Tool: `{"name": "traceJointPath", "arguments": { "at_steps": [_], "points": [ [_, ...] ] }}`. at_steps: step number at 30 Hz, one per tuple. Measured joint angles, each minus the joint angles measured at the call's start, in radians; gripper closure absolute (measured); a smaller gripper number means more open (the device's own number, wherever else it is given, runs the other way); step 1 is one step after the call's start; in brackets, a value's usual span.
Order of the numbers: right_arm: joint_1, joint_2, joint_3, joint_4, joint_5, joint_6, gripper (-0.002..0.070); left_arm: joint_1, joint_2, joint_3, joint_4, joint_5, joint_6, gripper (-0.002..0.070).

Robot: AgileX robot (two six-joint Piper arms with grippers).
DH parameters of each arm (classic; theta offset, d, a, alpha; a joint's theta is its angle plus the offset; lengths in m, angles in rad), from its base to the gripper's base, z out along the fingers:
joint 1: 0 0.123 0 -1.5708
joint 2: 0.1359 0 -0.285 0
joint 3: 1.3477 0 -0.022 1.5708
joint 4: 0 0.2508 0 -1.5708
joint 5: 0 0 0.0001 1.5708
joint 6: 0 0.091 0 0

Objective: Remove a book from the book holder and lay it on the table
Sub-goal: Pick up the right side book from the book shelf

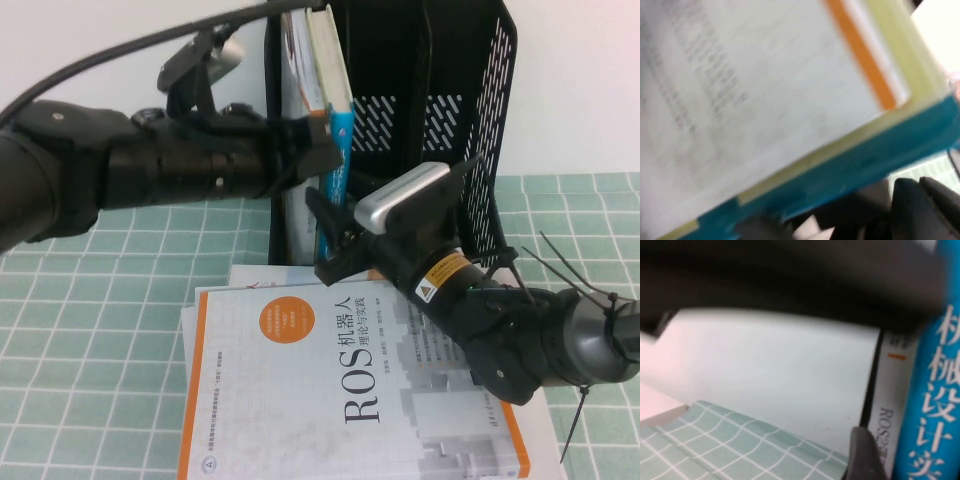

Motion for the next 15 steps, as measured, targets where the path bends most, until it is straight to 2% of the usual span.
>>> {"name": "traceJointPath", "arguments": {
  "at_steps": [3,8,15],
  "points": [
    [0.0,0.0,0.0,-0.017,0.002,-0.002,0.0257,-0.002,0.0,-0.019,-0.025,-0.01,0.006,0.0677],
    [0.0,0.0,0.0,-0.01,-0.001,-0.002,0.0244,-0.012,0.01,-0.037,-0.036,-0.071,0.026,0.0677],
    [0.0,-0.002,0.0,0.001,-0.008,-0.002,0.029,-0.016,0.011,-0.037,-0.033,-0.132,0.034,0.0677]
  ]
}}
